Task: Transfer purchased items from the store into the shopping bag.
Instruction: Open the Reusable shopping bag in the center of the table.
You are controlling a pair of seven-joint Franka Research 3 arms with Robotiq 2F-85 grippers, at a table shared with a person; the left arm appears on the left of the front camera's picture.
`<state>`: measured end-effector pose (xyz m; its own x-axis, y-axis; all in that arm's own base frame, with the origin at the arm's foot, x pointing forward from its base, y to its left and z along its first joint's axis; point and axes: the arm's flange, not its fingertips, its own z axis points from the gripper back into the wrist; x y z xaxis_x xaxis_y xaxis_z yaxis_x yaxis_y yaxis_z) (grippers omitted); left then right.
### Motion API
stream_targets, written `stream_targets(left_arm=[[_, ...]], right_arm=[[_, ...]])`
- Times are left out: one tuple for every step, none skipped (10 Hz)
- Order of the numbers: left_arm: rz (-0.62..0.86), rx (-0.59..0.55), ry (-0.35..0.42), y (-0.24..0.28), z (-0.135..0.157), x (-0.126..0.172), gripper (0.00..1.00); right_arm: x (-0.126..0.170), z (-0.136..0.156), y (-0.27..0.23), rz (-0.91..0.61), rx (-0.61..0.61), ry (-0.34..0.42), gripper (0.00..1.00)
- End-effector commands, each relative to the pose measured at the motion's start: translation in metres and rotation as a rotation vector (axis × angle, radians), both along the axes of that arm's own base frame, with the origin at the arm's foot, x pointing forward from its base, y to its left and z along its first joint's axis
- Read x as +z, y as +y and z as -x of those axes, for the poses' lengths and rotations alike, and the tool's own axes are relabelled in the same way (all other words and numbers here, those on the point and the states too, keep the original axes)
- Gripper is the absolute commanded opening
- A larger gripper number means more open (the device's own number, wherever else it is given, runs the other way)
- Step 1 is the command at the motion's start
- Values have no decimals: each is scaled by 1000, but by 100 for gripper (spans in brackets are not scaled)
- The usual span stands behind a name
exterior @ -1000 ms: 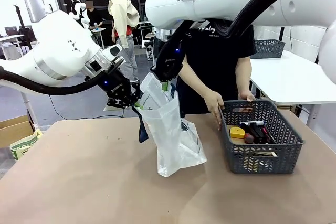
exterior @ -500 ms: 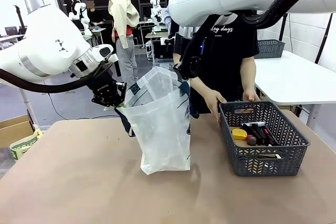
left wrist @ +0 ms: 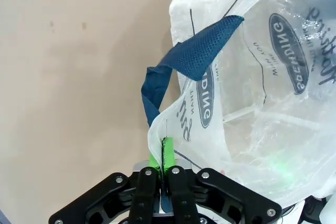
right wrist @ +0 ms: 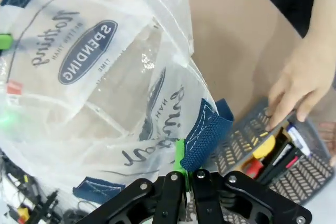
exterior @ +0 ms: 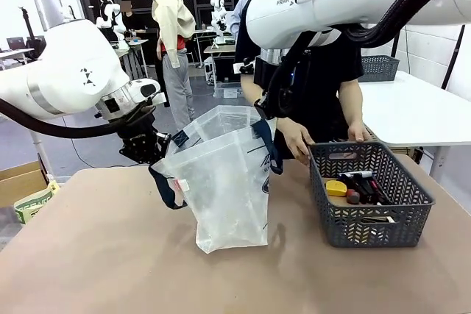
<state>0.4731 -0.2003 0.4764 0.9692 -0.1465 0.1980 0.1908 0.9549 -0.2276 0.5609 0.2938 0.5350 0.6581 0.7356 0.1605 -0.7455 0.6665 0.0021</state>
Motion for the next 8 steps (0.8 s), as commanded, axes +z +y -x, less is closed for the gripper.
stream_targets(left_arm=[[-53,-75,-50,-10,3,7,0],[-61,-107,-86,-15,1,8,0],[-42,-162,-110,-20,-1,10,0],[-21,-206,-111,-24,-4,9,0],[-30,-254,-130,-26,-6,7,0],[-17,-302,-132,-26,-8,6,0],[-20,-349,-125,-27,-10,4,0],[-8,-379,-126,-31,-12,4,0]], right_arm=[[-10,5,-6,0,93,-19,0],[-10,7,-5,-4,144,-41,0],[-9,6,-5,-14,194,-67,0],[-8,6,-6,-30,215,-66,0],[-8,5,-7,-33,226,-66,0],[-8,6,-9,-39,252,-65,0],[-7,5,-11,-48,266,-65,0],[-6,5,-12,-61,278,-60,0]])
